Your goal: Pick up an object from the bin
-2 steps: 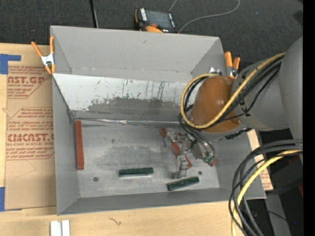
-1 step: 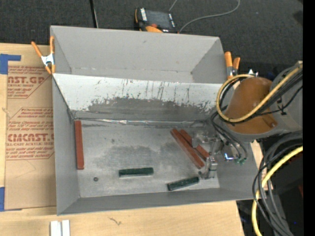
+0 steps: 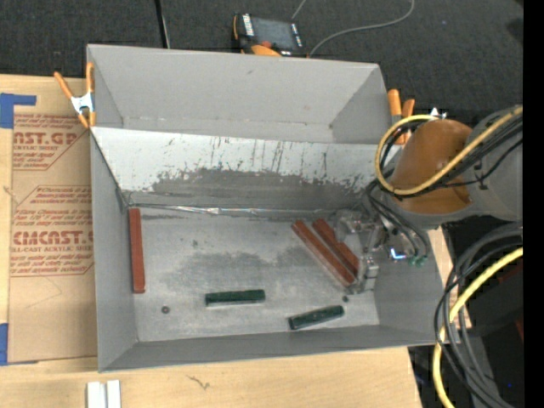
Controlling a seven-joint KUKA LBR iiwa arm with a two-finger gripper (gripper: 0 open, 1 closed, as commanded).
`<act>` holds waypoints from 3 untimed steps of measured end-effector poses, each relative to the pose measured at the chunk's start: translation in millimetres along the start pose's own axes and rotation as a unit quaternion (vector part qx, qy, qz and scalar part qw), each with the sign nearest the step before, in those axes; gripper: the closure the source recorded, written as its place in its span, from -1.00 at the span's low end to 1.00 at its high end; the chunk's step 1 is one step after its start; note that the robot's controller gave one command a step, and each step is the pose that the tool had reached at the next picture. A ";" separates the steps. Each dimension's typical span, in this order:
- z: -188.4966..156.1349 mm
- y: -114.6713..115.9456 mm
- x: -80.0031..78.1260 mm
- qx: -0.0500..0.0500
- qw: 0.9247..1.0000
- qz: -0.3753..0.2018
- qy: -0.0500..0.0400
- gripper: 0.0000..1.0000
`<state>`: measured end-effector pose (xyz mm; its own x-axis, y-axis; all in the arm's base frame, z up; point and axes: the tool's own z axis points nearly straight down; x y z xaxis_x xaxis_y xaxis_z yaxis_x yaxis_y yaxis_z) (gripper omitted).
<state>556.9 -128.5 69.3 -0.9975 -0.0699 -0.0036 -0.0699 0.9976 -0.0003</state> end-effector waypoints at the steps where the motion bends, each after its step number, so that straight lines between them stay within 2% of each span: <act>1: -2.3 1.9 -0.1 -0.001 1.000 -0.001 0.000 1.00; 2: -0.8 1.3 1.0 -0.001 1.000 -0.001 0.001 -1.00; 3: -1.0 37.2 -13.7 -0.001 0.999 0.051 0.000 -1.00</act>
Offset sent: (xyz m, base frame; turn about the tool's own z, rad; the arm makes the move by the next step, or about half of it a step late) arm 0.0000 0.0000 0.0000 0.0000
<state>568.0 -90.4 70.4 -0.9995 0.0318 -0.0039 0.0318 0.9995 0.0015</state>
